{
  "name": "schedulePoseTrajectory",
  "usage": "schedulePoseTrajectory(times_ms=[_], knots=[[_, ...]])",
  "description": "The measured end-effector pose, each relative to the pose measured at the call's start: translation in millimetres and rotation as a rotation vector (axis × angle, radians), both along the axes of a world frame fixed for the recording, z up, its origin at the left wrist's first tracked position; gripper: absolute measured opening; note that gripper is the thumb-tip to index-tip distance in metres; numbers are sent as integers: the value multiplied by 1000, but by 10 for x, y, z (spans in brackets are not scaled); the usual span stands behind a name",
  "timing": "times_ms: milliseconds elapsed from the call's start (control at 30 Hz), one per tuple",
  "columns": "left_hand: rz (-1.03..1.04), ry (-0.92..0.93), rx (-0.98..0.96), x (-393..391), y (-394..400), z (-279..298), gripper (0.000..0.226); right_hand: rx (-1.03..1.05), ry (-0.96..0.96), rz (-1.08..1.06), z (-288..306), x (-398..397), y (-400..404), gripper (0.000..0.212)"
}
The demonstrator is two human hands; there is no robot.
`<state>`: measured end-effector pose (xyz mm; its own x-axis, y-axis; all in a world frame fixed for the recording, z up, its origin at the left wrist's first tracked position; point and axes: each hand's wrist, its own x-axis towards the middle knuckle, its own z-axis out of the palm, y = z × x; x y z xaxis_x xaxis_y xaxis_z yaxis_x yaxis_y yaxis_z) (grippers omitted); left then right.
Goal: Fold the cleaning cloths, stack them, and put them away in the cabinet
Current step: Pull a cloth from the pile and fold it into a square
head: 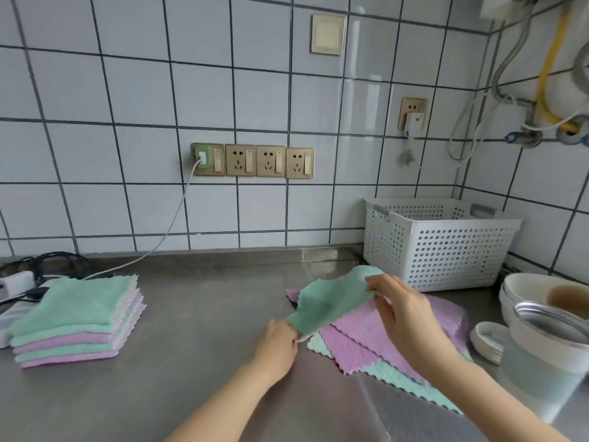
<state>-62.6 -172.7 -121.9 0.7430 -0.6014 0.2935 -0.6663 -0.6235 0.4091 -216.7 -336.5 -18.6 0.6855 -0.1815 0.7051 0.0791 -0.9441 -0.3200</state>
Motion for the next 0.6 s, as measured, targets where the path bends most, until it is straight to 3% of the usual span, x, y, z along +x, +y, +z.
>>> schedulePoseTrajectory(times_ms=[100, 200, 267, 300, 367, 433, 533, 600], knots=[[19, -13, -41, 250, 418, 6, 21, 0, -32, 66, 185, -1, 84, 30], [85, 102, -360, 343, 752, 215, 30, 63, -132, 92, 363, -1, 245, 26], [29, 206, -499, 122, 891, 472, 19, 143, -178, 104, 475, 51, 398, 21], [-47, 277, -509, -58, 917, 628, 14, 167, -186, 111, 521, 96, 488, 19], [-208, 397, -489, -428, 929, 910, 46, 134, -193, 124, 598, 212, 723, 12], [-285, 393, -456, -682, 839, 1014, 48, 66, -197, 139, 671, 286, 974, 7], [-158, 367, -507, -781, 820, 1032, 45, -11, -248, 179, 806, 312, 1343, 6], [-49, 354, -537, -776, 893, 1057, 30, -33, -274, 207, 902, 306, 1492, 5]])
